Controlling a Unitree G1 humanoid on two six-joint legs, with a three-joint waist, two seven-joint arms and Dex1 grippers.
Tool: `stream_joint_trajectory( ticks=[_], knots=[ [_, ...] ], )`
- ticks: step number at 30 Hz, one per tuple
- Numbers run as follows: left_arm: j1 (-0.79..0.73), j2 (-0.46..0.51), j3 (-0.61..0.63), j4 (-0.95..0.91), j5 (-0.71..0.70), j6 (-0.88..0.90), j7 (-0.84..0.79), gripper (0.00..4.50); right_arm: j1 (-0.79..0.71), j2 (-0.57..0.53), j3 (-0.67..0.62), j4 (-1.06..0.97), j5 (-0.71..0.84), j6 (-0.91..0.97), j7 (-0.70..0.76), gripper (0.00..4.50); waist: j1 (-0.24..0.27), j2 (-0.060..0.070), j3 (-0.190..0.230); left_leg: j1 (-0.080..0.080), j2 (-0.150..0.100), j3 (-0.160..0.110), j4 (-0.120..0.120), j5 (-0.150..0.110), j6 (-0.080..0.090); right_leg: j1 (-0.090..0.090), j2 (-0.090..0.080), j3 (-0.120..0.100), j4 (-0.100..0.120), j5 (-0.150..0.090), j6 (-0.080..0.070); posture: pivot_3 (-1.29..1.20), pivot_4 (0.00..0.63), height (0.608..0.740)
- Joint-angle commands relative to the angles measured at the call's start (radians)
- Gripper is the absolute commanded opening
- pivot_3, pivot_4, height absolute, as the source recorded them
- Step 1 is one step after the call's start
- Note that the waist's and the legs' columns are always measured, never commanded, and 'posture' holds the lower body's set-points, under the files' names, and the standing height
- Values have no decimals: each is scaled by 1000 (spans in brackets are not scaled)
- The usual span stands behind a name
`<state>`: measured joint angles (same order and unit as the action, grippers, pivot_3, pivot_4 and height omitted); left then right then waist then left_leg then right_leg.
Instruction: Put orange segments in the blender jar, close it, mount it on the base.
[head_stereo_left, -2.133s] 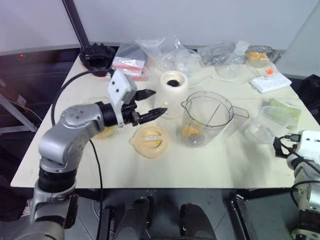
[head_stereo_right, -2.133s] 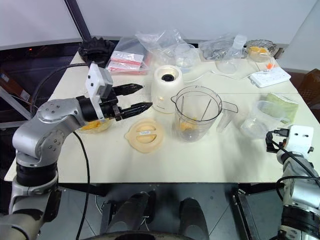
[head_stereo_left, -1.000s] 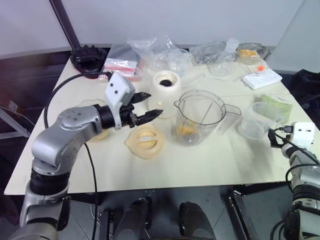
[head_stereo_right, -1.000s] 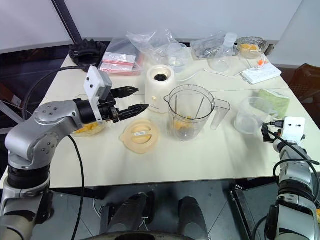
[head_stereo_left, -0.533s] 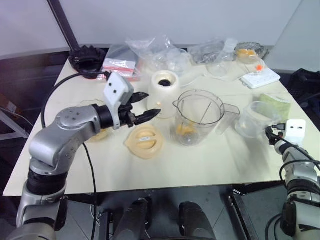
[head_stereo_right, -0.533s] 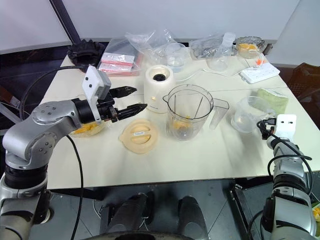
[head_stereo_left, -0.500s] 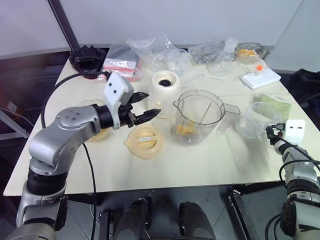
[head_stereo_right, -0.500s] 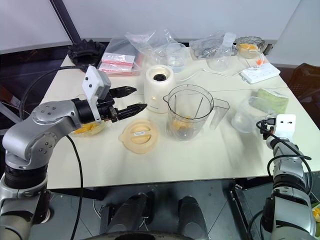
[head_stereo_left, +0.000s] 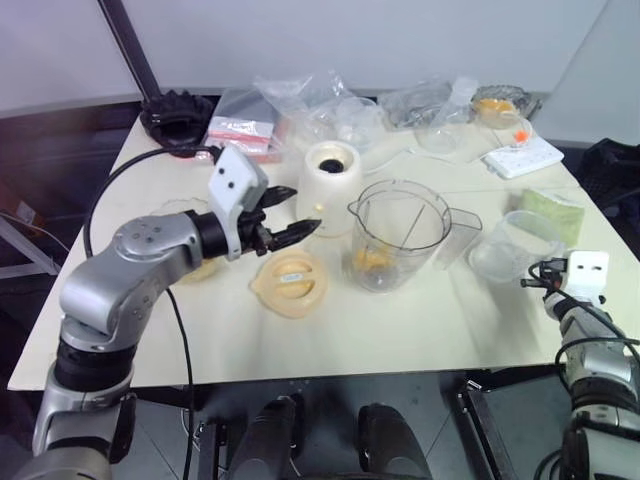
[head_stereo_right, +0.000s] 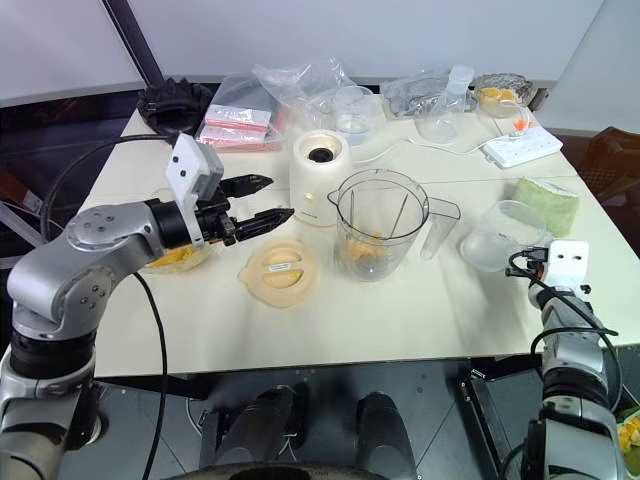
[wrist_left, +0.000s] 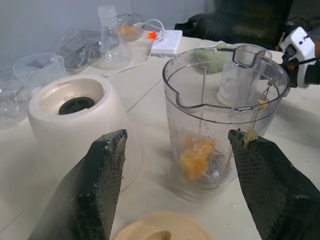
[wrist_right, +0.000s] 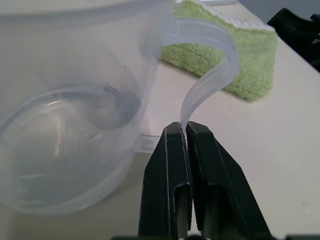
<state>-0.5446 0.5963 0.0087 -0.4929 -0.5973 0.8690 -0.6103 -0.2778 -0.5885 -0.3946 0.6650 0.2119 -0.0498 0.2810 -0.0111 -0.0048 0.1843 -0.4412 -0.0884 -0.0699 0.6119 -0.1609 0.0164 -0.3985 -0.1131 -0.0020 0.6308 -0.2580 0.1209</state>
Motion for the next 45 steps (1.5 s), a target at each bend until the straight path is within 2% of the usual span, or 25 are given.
stream_joint_trajectory(
  ticks=[1,6,13,16,19,22,23,36,45],
  knots=[
    [4,-4,-3,-24,7,-24,3,3401,42,19,-38,-176,44,62,-30,43,0,0,0,0,0,0,0,0,0,0,0,0,0,0,0,0,150,740],
    [5,-12,-19,-6,19,-47,0,3401,108,67,-46,-383,71,201,-92,43,1,1,0,0,0,0,0,-1,-2,-1,0,0,0,0,0,0,150,740],
    [-6,-24,-37,11,33,-67,-4,3401,80,37,-30,-310,15,213,-115,43,1,1,0,-1,0,0,0,-1,-2,-1,0,0,0,0,0,0,150,740],
    [-4,-19,-36,11,36,-71,-8,3401,85,6,-23,-249,-16,170,-97,985,3,1,0,-1,0,0,-1,-1,-2,-1,0,0,0,0,0,0,150,740],
    [2,-17,-35,10,37,-74,-9,3401,85,-11,-24,-192,-27,138,-83,2448,2,1,0,-1,0,0,0,-1,-2,-1,0,0,0,0,0,0,150,740],
    [7,-19,-37,10,39,-78,-10,3401,80,-22,-40,-130,-12,91,-51,4131,0,1,0,0,0,0,0,-1,-2,-1,0,0,0,0,0,0,150,740],
    [8,-20,-39,11,41,-79,-10,3401,75,-28,-45,-106,-3,73,-31,4465,0,1,0,0,0,0,0,-1,-2,-1,0,0,0,0,0,0,150,740],
    [6,-20,-50,31,54,-85,-24,3401,-55,-98,-29,146,28,-67,160,4465,-1,1,1,0,0,1,0,0,0,0,0,0,-1,0,0,0,150,740],
    [11,-18,-59,22,56,-79,-20,3401,-177,-113,-1,275,-4,-109,197,4465,-3,1,1,0,0,1,0,0,0,0,0,0,-1,0,0,0,150,740]
  ],
)
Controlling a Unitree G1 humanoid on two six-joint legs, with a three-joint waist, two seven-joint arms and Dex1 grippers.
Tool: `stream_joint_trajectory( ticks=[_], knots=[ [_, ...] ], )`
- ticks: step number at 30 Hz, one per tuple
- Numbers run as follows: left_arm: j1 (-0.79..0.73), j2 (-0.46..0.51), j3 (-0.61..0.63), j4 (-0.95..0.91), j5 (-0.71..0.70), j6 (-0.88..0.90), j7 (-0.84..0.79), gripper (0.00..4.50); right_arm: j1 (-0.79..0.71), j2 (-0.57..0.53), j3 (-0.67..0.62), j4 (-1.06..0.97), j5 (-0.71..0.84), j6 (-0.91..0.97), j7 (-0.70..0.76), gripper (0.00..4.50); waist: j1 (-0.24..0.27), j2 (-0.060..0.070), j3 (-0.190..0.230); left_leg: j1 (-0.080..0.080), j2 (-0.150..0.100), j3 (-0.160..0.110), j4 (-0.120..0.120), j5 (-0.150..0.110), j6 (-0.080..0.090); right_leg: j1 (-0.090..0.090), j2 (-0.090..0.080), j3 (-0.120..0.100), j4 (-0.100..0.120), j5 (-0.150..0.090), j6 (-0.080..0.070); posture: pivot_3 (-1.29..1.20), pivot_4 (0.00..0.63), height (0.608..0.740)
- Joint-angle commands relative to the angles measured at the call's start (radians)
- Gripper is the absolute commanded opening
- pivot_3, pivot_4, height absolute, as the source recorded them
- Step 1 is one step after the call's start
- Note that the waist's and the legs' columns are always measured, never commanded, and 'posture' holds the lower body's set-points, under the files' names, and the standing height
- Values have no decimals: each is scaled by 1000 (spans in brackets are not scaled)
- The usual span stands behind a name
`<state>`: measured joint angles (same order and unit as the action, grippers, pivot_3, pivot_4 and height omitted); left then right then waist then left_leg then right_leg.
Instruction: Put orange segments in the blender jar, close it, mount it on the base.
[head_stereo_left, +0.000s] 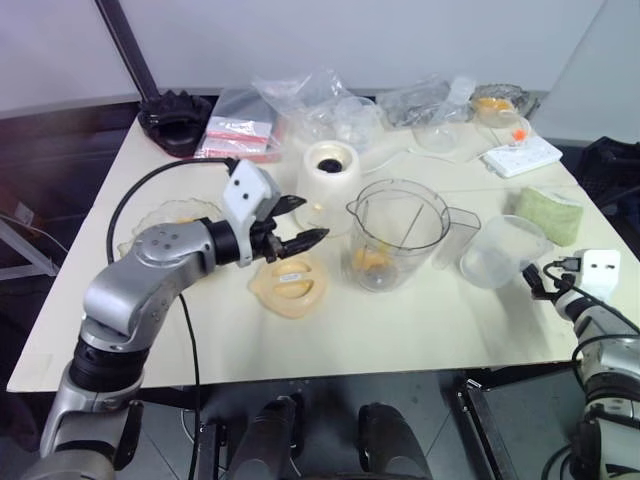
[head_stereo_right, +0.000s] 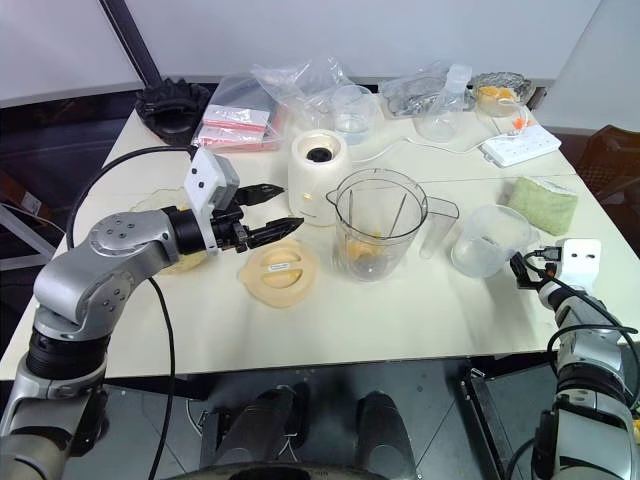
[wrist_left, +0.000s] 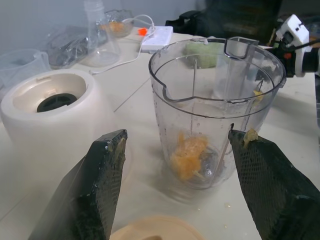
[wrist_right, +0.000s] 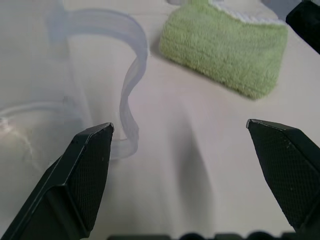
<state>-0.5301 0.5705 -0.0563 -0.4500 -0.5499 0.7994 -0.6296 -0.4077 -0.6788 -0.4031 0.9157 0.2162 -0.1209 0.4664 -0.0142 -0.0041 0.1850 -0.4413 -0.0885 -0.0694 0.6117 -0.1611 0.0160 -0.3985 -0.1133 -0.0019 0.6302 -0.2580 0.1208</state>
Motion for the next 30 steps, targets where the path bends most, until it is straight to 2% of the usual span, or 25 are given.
stream_joint_trajectory(
  ticks=[1,4,7,9,11,20,30],
  knots=[
    [-3,9,5,-22,9,-9,-1,3401,-61,-23,12,40,-11,-45,18,4465,-1,0,0,0,0,0,0,0,0,0,0,0,0,0,0,0,150,740],
    [0,14,6,-26,11,-6,-2,3401,-95,-23,23,79,-17,-61,29,3579,0,0,0,0,0,0,0,0,0,0,0,0,0,0,0,0,150,740],
    [8,21,14,-36,7,1,0,3401,-110,-20,32,97,-17,-69,42,2064,2,0,0,0,0,0,0,0,0,0,0,0,0,0,0,0,150,740],
    [13,26,17,-42,3,5,0,3401,-111,-17,36,100,-15,-72,47,850,3,0,0,0,0,0,0,0,0,0,0,0,0,0,0,0,150,740],
    [17,29,20,-45,0,8,1,3401,-108,-13,39,97,-13,-74,51,30,3,0,0,0,0,0,0,0,0,0,0,0,0,0,0,0,150,740],
    [18,31,22,-43,-1,11,-2,3401,-64,6,24,26,15,-48,54,30,3,0,0,0,0,0,0,0,-1,0,0,0,0,0,0,0,150,740],
    [-9,47,85,-26,-77,42,-33,3401,-15,18,-22,-337,88,113,-41,30,2,2,1,-1,0,0,-1,-1,-2,-2,0,0,0,0,0,0,150,740]
  ],
)
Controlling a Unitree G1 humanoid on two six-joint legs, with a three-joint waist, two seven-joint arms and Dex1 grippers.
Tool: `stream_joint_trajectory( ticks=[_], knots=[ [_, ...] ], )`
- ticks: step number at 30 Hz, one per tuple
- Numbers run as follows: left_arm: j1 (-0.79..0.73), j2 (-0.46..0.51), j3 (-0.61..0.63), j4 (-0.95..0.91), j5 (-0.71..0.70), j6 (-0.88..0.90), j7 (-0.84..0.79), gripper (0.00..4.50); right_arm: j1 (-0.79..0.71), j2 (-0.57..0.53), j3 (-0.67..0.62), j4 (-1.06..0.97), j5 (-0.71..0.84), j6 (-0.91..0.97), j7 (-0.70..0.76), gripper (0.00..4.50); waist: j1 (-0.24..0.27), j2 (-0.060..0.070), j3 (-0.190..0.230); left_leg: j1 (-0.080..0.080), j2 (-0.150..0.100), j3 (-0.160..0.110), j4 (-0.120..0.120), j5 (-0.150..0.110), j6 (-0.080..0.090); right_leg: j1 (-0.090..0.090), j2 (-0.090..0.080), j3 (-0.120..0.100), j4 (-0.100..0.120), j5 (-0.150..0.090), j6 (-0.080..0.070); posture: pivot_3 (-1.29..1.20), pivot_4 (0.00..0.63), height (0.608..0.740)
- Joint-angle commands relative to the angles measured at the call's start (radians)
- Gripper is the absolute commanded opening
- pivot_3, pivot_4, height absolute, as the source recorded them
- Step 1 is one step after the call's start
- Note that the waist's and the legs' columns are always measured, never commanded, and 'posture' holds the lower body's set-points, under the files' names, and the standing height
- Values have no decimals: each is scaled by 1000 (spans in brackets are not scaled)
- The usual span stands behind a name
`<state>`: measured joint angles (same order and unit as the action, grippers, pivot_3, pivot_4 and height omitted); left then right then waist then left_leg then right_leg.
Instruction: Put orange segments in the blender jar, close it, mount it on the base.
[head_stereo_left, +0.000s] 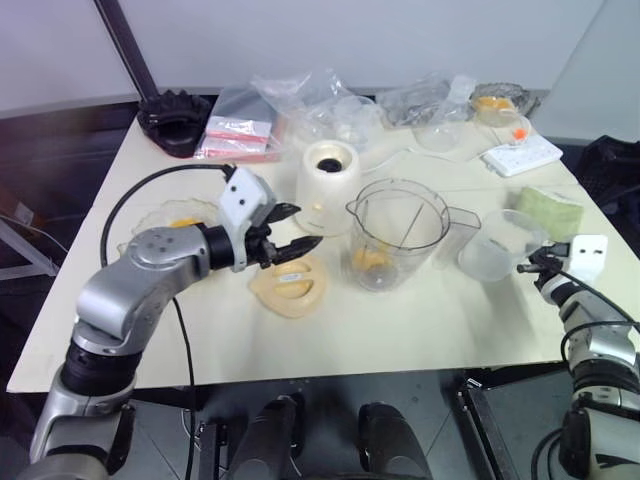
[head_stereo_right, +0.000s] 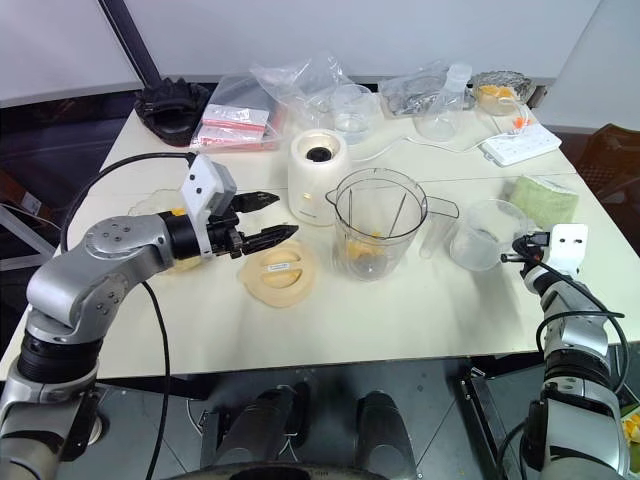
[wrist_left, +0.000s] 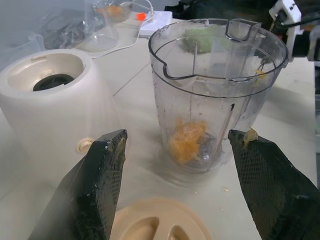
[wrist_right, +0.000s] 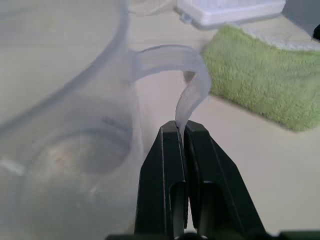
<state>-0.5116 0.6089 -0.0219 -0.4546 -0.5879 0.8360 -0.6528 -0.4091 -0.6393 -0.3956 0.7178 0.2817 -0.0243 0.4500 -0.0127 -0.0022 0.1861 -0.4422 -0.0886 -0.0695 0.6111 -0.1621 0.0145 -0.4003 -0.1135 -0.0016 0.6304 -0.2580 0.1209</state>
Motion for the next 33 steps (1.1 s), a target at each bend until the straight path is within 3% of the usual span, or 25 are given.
stream_joint_trajectory(
  ticks=[1,8,20,25,33],
  knots=[
    [-33,10,62,-17,-53,11,-16,3401,-23,-29,-30,-190,24,39,-37,30,1,0,0,0,0,0,0,0,0,0,0,0,0,0,0,0,150,740],
    [-45,28,48,9,-48,-9,-51,3401,-137,-88,0,-310,8,150,-37,30,2,0,0,0,0,0,0,0,0,0,0,0,0,0,0,0,150,740],
    [-12,102,64,-24,-103,9,-150,3401,-398,-161,191,-339,-78,160,152,30,1,0,1,-2,0,1,-3,1,1,-4,-1,0,-1,0,0,0,150,740],
    [-1,95,55,-35,-97,6,-124,3401,-430,-161,247,-404,-106,155,204,30,3,0,1,-3,0,1,-3,1,1,-5,-1,0,-1,0,0,0,150,740],
    [16,87,43,-53,-100,4,-106,3401,-421,-177,302,-407,-220,-13,217,30,2,-1,1,-3,0,1,-3,0,0,-5,-1,0,0,0,0,0,150,740]
  ],
)
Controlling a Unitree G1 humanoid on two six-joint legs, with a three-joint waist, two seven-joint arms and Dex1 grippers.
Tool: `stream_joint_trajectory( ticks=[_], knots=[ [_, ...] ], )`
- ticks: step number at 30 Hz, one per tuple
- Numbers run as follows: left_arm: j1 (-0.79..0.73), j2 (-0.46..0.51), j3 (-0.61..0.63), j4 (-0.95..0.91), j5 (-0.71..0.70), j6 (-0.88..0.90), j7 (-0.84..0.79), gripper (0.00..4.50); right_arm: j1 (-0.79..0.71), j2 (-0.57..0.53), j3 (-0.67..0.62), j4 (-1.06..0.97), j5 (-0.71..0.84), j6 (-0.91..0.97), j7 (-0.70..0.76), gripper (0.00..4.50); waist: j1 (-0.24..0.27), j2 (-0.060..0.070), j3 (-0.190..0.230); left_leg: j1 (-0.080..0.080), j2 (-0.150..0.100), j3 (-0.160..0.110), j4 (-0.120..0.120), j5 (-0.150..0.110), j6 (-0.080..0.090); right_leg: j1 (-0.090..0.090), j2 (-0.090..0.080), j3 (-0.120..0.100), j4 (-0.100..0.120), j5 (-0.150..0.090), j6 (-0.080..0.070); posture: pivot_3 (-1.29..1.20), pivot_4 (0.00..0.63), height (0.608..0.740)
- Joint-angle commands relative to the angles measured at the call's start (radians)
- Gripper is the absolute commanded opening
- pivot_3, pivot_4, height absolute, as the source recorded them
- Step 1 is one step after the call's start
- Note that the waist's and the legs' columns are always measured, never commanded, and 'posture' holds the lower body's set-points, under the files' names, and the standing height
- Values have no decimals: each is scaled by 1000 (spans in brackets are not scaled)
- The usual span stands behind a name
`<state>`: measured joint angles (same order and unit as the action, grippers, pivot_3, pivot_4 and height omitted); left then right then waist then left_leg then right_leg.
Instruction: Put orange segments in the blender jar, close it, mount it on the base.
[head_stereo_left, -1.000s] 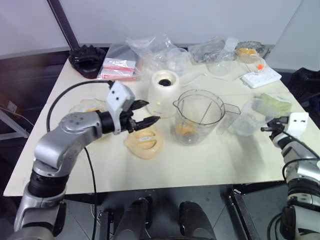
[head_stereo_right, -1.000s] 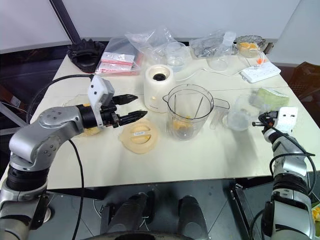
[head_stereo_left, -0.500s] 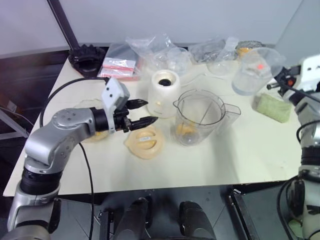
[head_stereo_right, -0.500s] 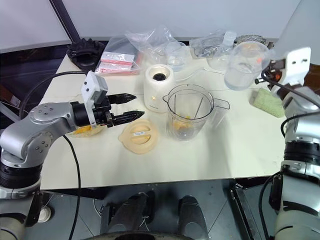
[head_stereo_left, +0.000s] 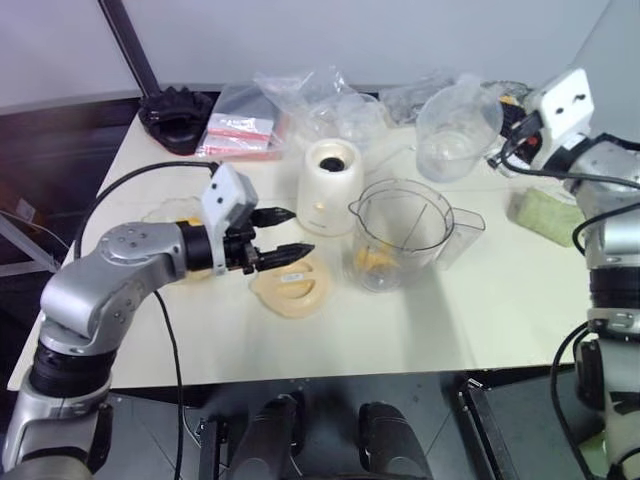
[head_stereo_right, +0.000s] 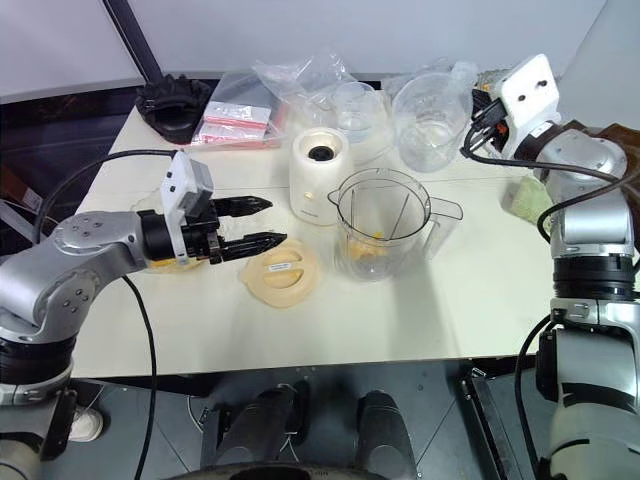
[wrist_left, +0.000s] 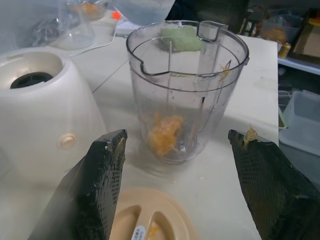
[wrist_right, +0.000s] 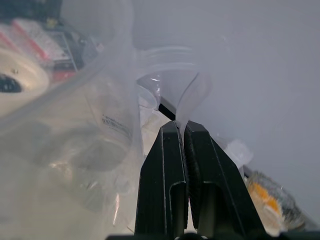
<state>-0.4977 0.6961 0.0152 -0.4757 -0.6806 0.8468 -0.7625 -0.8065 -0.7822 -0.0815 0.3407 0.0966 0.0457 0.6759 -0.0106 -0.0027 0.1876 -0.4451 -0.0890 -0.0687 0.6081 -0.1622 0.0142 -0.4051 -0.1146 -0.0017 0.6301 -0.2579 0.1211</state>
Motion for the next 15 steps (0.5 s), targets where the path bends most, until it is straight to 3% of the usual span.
stream_joint_trajectory(
  ticks=[1,15],
  knots=[
    [2,-1,5,-32,-7,-7,4,3401,-23,-37,-8,-23,-49,-107,-11,30,0,0,0,0,0,0,0,0,0,0,0,0,0,0,0,0,150,740],
    [10,9,-30,-22,27,-33,-15,3401,-19,-93,71,24,-234,-371,-23,30,-1,0,0,0,0,0,0,0,0,0,0,0,0,0,0,0,150,740]
  ],
)
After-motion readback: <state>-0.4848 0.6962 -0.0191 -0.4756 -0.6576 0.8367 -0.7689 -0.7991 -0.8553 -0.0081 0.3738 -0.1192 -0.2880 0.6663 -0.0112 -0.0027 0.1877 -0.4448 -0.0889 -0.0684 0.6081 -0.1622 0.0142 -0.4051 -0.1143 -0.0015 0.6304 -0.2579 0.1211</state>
